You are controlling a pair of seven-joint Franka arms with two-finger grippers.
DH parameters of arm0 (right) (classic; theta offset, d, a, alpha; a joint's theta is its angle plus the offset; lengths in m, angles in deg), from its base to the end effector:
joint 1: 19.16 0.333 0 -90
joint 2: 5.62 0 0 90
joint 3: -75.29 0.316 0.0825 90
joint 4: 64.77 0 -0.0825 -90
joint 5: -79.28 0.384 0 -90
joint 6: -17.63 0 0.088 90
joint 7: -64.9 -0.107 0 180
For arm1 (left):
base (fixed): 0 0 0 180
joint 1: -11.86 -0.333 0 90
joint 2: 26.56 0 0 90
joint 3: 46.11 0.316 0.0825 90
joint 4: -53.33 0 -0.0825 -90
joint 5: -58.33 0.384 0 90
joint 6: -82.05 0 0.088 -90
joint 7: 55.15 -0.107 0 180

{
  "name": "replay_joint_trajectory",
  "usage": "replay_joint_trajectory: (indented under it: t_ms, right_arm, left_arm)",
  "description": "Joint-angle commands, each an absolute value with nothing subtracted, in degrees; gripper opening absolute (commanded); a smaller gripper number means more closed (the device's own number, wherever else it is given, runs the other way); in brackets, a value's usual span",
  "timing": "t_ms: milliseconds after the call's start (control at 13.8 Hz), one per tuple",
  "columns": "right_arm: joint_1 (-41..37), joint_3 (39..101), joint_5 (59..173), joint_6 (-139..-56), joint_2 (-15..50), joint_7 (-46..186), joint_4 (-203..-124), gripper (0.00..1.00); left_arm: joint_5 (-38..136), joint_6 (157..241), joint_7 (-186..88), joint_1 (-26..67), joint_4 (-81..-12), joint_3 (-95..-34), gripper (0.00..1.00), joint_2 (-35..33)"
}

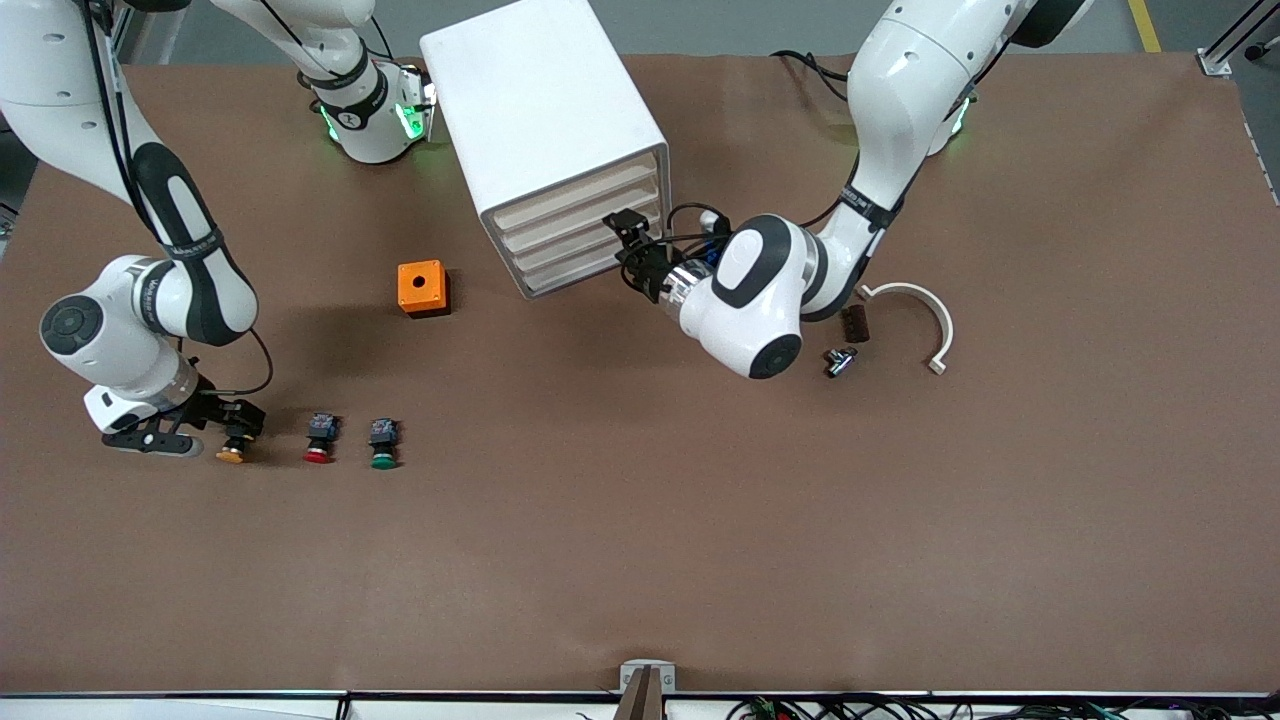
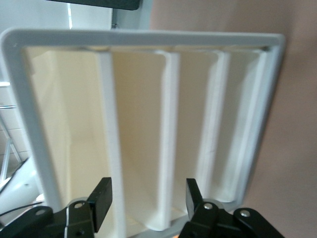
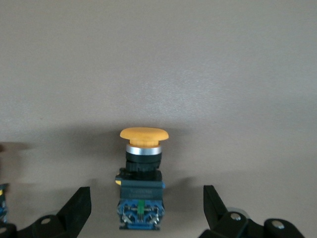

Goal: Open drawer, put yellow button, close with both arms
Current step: 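Pull the drawer open with the left gripper while the right gripper grasps the yellow button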

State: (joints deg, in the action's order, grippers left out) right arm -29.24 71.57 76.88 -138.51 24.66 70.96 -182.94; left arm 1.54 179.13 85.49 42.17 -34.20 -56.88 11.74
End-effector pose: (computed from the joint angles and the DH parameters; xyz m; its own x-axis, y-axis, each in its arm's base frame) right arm 0.5865 -0.1419 0.1865 0.9886 -0.0817 0.1265 -0.0909 -0.9935 0.0684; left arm 0.4697 -0.4877 0.2862 -0.5862 0.8077 -0.0624 0.3699 0.1983 -0.9076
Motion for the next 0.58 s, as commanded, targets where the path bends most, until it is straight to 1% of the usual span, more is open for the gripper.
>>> replay_joint_trajectory:
  t_ms: [0, 73, 145, 218, 291, 363, 508]
  right_arm:
    - [-29.97, 72.65, 77.97, -139.96, 25.22, 71.4, -183.6, 1.0]
    - [-29.97, 72.65, 78.05, -139.78, 25.4, 71.4, -183.51, 0.89]
    - [-29.88, 72.65, 78.05, -139.34, 25.58, 71.4, -183.51, 0.64]
    - [-29.88, 72.65, 78.05, -139.17, 25.58, 71.31, -183.59, 0.27]
    - [-29.88, 72.65, 78.05, -138.38, 25.58, 71.31, -183.51, 0.05]
    - [-29.88, 72.74, 78.05, -137.07, 25.32, 71.31, -183.42, 0.0]
    - [-29.62, 72.83, 78.05, -132.6, 23.66, 70.96, -182.98, 0.0]
  left_arm:
    - [-0.38, 177.68, 86.62, 42.35, -32.71, -58.5, 0.57, 12.2]
    - [-0.64, 177.68, 86.79, 42.53, -32.71, -58.59, 0.54, 12.38]
    - [-1.25, 177.68, 86.79, 42.71, -32.8, -58.94, 0.51, 12.64]
    - [-1.43, 177.68, 86.79, 43.23, -32.8, -59.29, 0.51, 12.73]
    - [-1.43, 177.68, 86.79, 44.11, -32.8, -59.3, 0.51, 12.9]
    - [-1.43, 177.68, 86.79, 44.55, -32.8, -59.3, 0.51, 13.08]
    - [-1.43, 177.68, 86.7, 44.64, -32.89, -59.3, 0.51, 13.52]
